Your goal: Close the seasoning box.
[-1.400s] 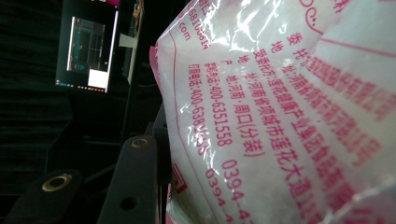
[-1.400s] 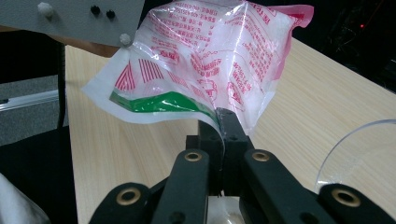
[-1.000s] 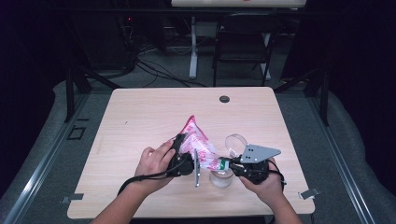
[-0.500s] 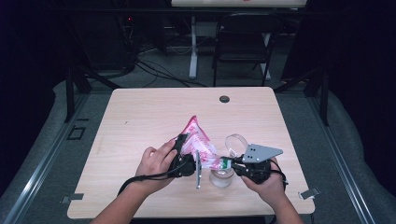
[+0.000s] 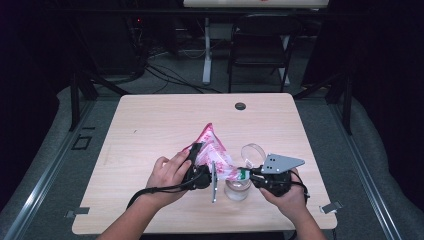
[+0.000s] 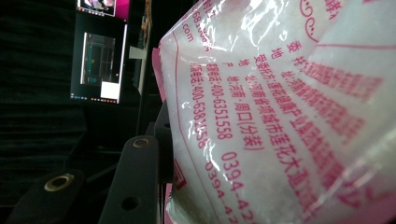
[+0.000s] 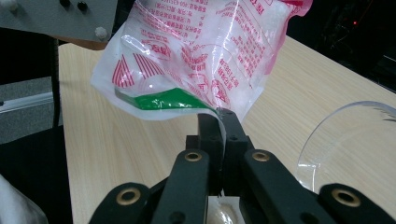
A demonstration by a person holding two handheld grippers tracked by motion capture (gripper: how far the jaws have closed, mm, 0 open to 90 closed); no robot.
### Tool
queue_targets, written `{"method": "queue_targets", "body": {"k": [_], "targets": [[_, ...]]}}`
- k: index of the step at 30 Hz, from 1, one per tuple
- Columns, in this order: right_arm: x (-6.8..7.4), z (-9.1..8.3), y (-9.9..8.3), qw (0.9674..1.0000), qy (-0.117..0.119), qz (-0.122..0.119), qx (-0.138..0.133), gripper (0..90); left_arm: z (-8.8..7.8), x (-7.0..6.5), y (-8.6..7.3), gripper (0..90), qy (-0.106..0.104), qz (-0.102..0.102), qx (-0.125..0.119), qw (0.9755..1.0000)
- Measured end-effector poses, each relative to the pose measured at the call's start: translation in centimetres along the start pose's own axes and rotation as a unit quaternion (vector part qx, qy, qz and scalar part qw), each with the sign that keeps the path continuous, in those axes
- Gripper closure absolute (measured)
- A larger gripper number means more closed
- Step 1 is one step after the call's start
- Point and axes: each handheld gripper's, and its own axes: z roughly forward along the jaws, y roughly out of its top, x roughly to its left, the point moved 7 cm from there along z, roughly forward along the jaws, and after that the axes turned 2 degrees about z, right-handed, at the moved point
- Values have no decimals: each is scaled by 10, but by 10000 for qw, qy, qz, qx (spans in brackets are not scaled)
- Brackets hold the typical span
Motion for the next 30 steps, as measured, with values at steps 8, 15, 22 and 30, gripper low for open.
{"method": "queue_targets", "body": {"k": [8,15,22,30], "targets": [[0,0,-1,10000,-6,-1,15,900,0,1,1,623,74,102,-16,9999],[0,1,-2,10000,-4,-4,41,900,-1,2,2,624,69,139,-7,9999],[-1,0,-4,10000,-19,17,58,900,-1,4,4,625,128,194,-33,9997],[-1,-1,-5,10000,-14,40,46,900,-2,5,6,628,149,228,-49,9996]]}}
